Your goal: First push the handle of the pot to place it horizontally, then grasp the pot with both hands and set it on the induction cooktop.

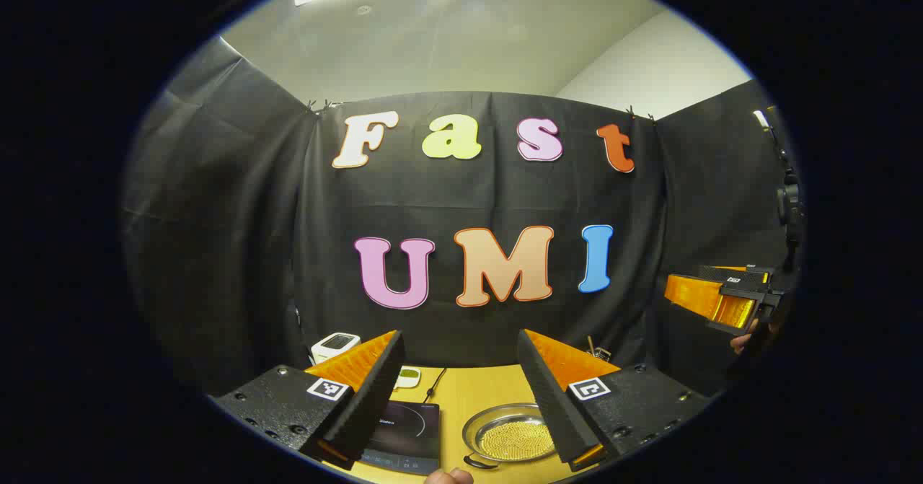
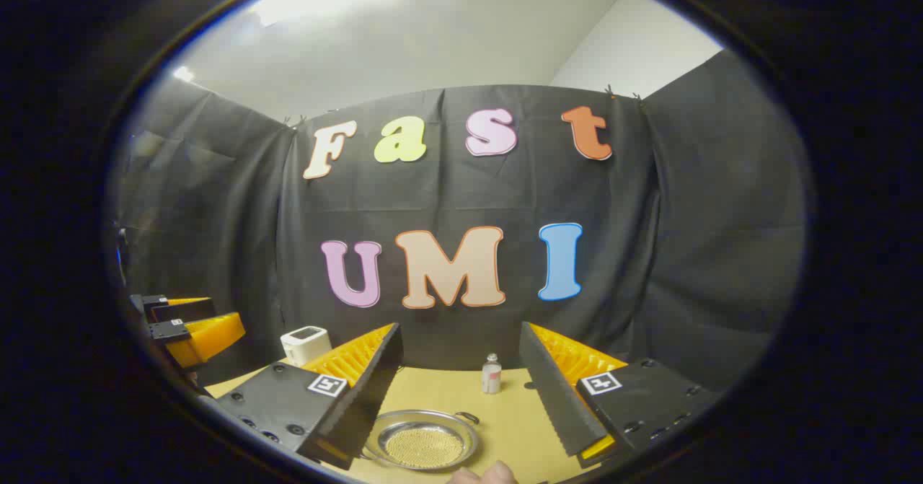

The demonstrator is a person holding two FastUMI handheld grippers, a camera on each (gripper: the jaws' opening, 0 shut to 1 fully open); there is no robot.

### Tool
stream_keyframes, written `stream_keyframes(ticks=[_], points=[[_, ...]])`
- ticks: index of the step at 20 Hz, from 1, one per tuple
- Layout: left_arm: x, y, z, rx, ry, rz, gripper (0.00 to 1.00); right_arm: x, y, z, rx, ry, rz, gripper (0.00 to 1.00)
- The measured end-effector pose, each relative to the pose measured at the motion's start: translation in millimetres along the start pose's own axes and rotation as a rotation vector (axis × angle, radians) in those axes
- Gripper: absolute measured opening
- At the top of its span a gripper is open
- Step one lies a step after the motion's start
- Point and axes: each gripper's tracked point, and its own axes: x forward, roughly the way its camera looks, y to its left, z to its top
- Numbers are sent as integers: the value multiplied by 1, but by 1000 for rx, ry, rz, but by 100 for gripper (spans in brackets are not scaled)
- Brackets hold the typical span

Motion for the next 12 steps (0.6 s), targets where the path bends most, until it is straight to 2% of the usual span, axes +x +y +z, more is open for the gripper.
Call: stream_keyframes(ticks=[3, 6, 7, 8, 12], points=[[0, 1, 1, 9, -1, 6, 92, 3, 1, -2, 6, 3, 6, 99], [-1, 3, 2, 17, -3, 13, 95, 5, 3, 0, 1, 1, 12, 99], [-1, 4, 2, 20, 1, 17, 92, 5, 5, -2, -3, 5, 15, 98], [-1, 5, 2, 17, 1, 19, 95, 6, 5, -1, -5, 6, 16, 98], [-1, 10, 0, 18, 4, 28, 95, 8, 6, 0, -17, 6, 9, 98]])
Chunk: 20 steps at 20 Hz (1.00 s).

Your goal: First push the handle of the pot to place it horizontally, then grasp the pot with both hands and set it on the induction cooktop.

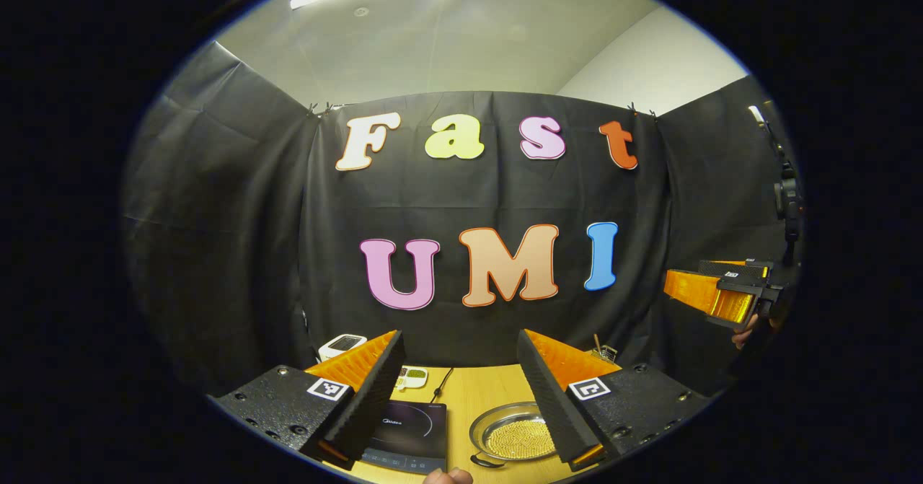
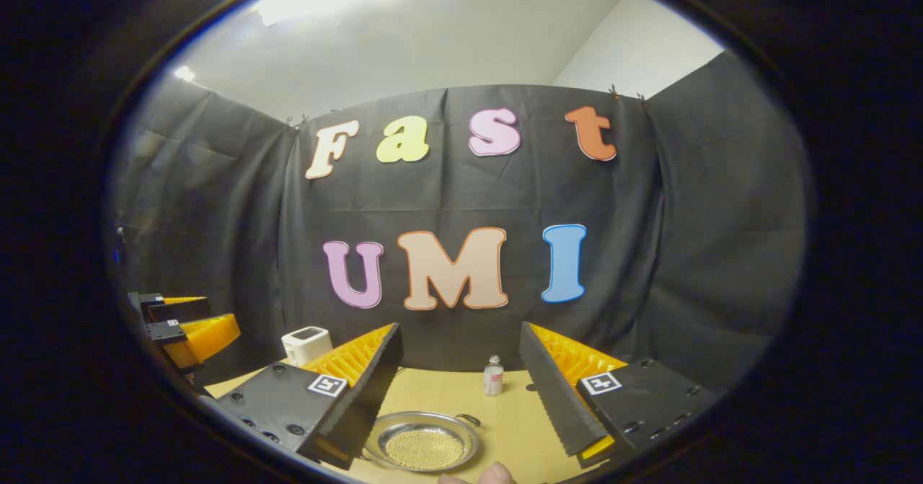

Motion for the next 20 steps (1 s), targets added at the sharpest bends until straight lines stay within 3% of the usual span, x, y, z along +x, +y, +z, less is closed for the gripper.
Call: stream_keyframes(ticks=[6, 9, 10, 12, 14, 15, 18, 19, 20], points=[[-3, 7, 0, 1, -1, 5, 92, 1, 6, -2, -16, 8, -4, 99], [-6, 14, -1, 5, 2, 9, 95, 2, 12, -6, -25, 20, -3, 97], [-7, 18, -1, 4, 1, 11, 95, 2, 15, -7, -29, 24, -1, 91], [-10, 24, 0, 1, -2, 16, 95, 3, 23, -11, -39, 31, 10, 89], [-13, 32, -2, -2, -5, 22, 92, 2, 29, -11, -41, 31, 12, 72], [-15, 38, -2, -6, -9, 25, 92, 1, 30, -12, -45, 30, 8, 72], [-22, 51, -6, -20, -10, 33, 92, -2, 36, -16, -72, 36, -11, 41], [-24, 56, -9, -25, -6, 34, 92, 0, 39, -19, -79, 40, -2, 39], [-25, 59, -12, -30, 0, 34, 92, -3, 31, -22, -97, 42, -30, 28]])
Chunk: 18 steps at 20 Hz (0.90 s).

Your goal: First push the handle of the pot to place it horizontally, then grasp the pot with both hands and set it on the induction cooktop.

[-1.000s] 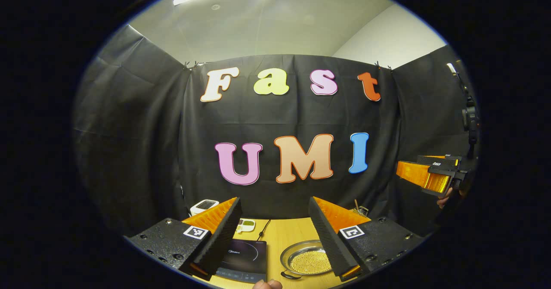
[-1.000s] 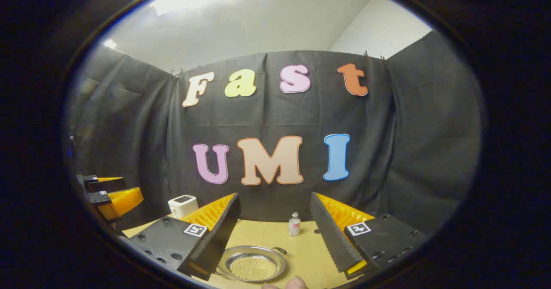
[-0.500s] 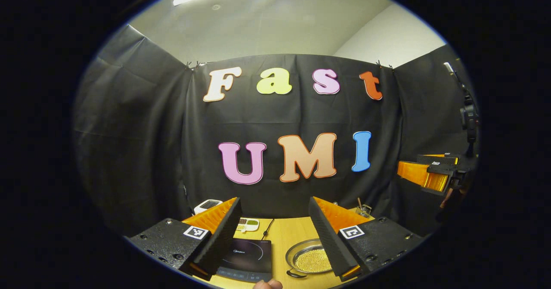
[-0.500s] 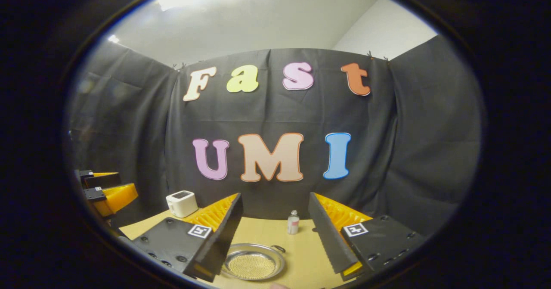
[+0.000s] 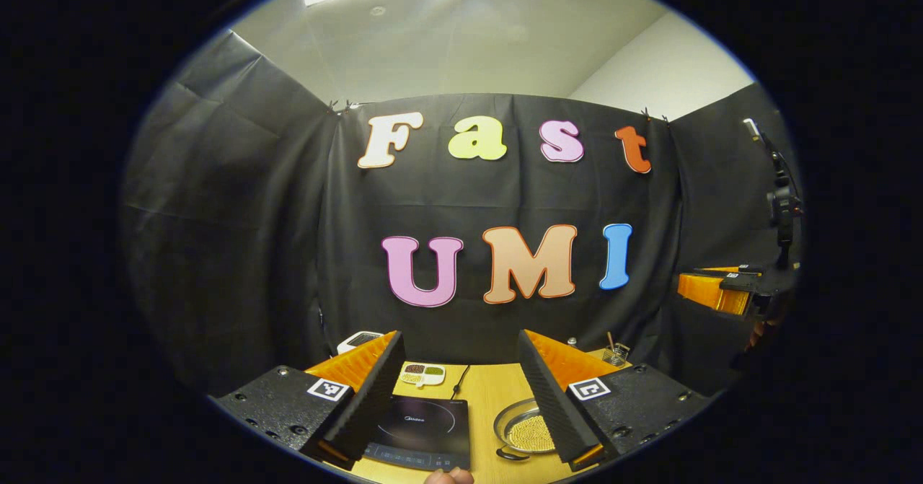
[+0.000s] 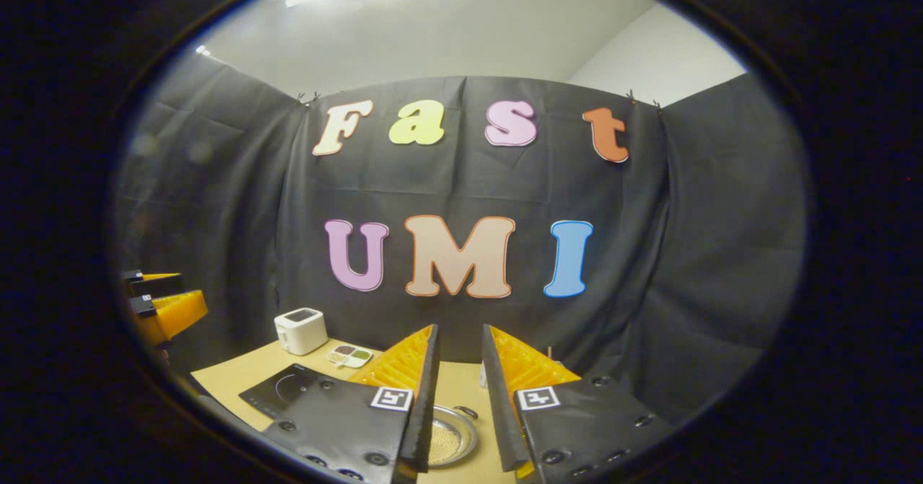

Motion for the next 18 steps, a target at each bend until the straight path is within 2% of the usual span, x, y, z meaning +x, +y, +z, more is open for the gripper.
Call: stream_keyframes(ticks=[2, 3, 5, 6, 7, 8, 10, 12, 14, 16, 17, 18], points=[[-2, 6, -5, -4, 13, 1, 95, 4, 11, -1, 12, 3, 7, 5], [-2, 9, -8, -4, 17, 4, 95, 11, 13, -11, 20, 22, 9, 8], [0, 14, -12, -7, 26, 16, 92, 9, 14, -29, 51, 89, 15, 0], [3, 16, -15, -8, 33, 23, 95, 14, 12, -40, 60, 117, 14, 0], [7, 15, -20, -12, 40, 26, 92, 20, 16, -50, 67, 146, 33, 4], [11, 15, -23, -14, 48, 29, 95, 25, 16, -59, 70, 168, 44, 0], [19, 16, -30, -10, 69, 38, 92, 36, 19, -75, 67, 199, 74, 5], [30, 14, -32, -3, 78, 41, 95, 45, 19, -88, 94, 222, 97, 5], [40, 16, -37, 8, 90, 55, 92, 55, 19, -104, 119, 246, 115, 1], [49, 15, -46, 12, 112, 67, 95, 62, 23, -121, 140, 273, 144, 5], [55, 15, -50, 14, 115, 75, 92, 66, 24, -130, 147, 284, 158, 5], [58, 18, -56, 20, 137, 88, 95, 69, 25, -139, 151, 307, 168, 0]])
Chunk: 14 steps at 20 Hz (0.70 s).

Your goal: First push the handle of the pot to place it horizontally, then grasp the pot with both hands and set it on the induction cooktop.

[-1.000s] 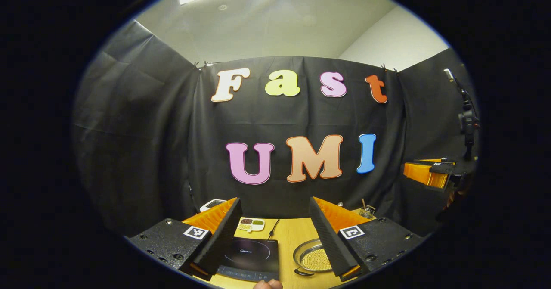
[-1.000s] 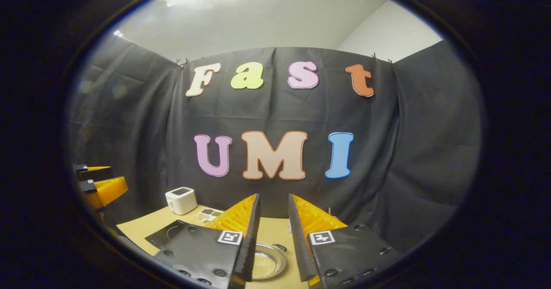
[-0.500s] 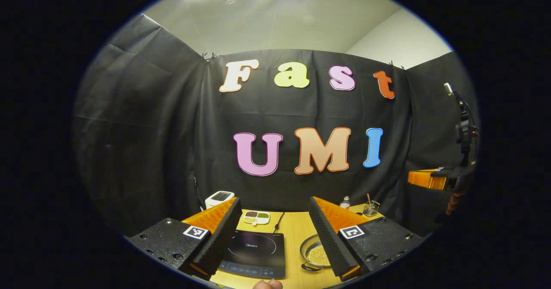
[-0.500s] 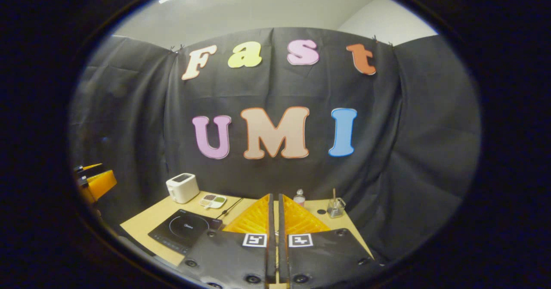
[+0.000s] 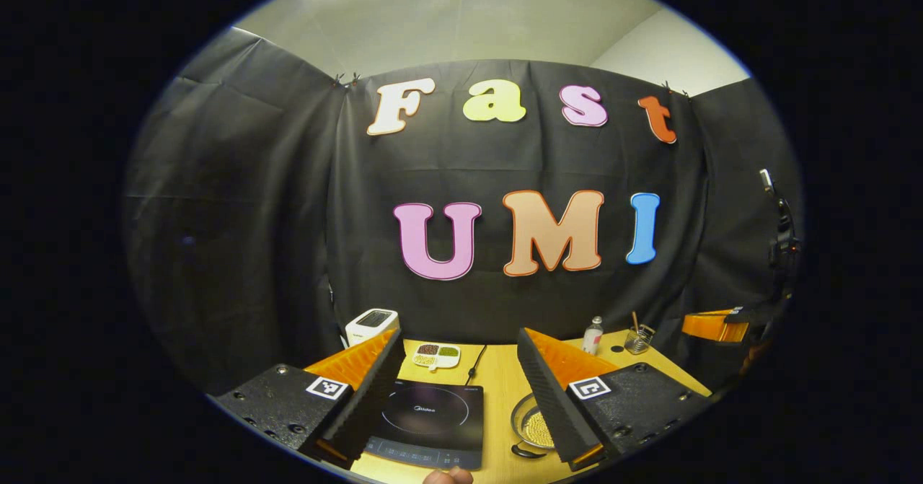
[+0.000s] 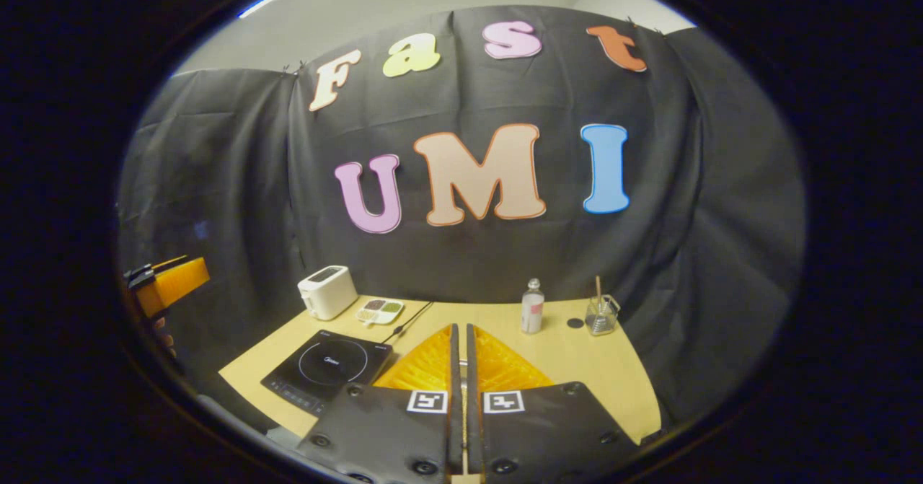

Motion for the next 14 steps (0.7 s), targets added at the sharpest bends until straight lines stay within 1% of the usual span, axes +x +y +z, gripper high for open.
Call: stream_keyframes(ticks=[1, 3, 4, 5, 6, 7, 8, 10, 11, 12, 13, 14], points=[[1, 1, -5, -4, 10, 4, 95, 4, -1, -10, 6, 22, 5, 4], [12, 1, -9, -30, 9, -5, 95, 11, -2, -23, 10, 61, -3, 4], [17, 2, -15, -35, 26, -17, 92, 14, 0, -31, 17, 83, -11, 4], [24, 5, -20, -39, 33, -31, 95, 18, 3, -40, 18, 103, -19, 9], [33, 9, -22, -44, 31, -45, 92, 21, 5, -48, 12, 123, -32, 0], [43, 13, -25, -48, 38, -65, 92, 23, 8, -60, 10, 152, -49, 0], [51, 18, -31, -47, 55, -85, 95, 25, 13, -75, 24, 190, -63, 0], [67, 30, -30, -40, 40, -131, 96, 28, 21, -100, 63, 247, -114, 0], [73, 35, -33, -26, 45, -155, 95, 27, 24, -114, 67, 275, -145, 3], [81, 39, -39, -14, 45, -183, 95, 27, 28, -128, 70, 299, -172, 0], [87, 42, -41, -8, 38, -213, 96, 26, 34, -140, 78, 326, -195, 3], [93, 43, -43, -2, 34, -242, 96, 26, 40, -150, 99, 349, -213, 3]])
